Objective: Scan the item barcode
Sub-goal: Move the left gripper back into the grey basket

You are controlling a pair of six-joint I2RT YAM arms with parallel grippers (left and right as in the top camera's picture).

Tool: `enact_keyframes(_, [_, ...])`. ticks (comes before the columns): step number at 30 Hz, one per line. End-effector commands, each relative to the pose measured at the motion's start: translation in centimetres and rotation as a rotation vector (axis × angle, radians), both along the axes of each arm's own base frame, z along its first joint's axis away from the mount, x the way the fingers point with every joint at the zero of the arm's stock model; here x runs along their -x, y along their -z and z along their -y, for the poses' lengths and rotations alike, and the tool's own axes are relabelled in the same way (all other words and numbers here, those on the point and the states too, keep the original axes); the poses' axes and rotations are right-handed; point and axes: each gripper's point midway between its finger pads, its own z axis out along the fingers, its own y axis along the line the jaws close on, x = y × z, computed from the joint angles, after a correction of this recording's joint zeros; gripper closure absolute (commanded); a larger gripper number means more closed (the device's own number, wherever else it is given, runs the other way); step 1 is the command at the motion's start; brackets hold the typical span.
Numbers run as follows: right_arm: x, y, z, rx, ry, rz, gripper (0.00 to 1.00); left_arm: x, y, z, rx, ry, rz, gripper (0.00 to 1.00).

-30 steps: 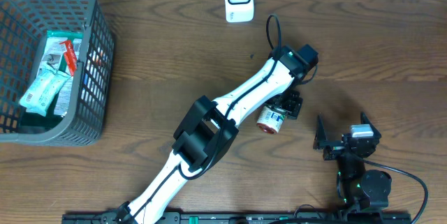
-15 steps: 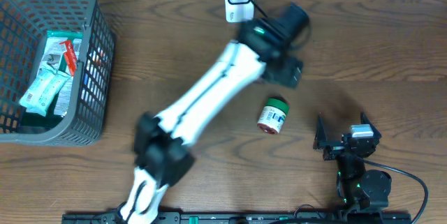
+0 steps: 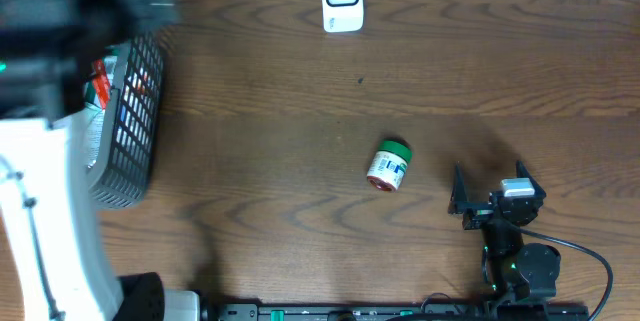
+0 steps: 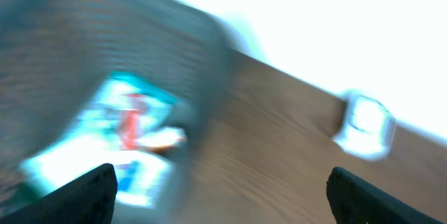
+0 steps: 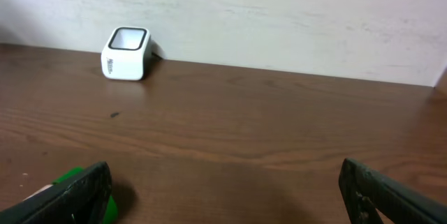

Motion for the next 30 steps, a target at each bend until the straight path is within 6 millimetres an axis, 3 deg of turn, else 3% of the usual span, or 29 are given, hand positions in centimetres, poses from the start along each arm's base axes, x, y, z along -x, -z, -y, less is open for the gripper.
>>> enact_keyframes(1, [0.0, 0.1, -0.3, 0.009, -0.013, -0.002, 0.01, 2.3, -0.2, -6.8, -0.047, -0.160, -0.021, 0.08])
enact_keyframes(4, [0.0, 0.1, -0.4, 0.009, -0.017, -0.002, 0.01, 3.6, 1.7, -11.0, -0.025, -0.274, -0.087, 0.05])
enact_keyframes(7, [0.0, 0.1, -0.4, 0.009, -0.017, -0.002, 0.01, 3.7, 4.6, -12.9, 0.007, -0.291, -0.191, 0.02])
enact_keyframes(17, [0.0, 0.1, -0.4, 0.009, -0.017, -0.002, 0.01, 0.5, 17.3, -12.4, 0.120, 0.013, -0.586, 0.01])
enact_keyframes(24, [0.0, 0.1, -0.4, 0.009, -0.017, -0.002, 0.01, -1.0, 23.2, -11.8, 0.212, 0.129, -0.701, 0.01])
enact_keyframes(30, [0.0, 0.1, -0.4, 0.009, -0.017, -0.002, 0.01, -1.4, 26.7, -12.0, 0.259, 0.139, -0.778, 0.01])
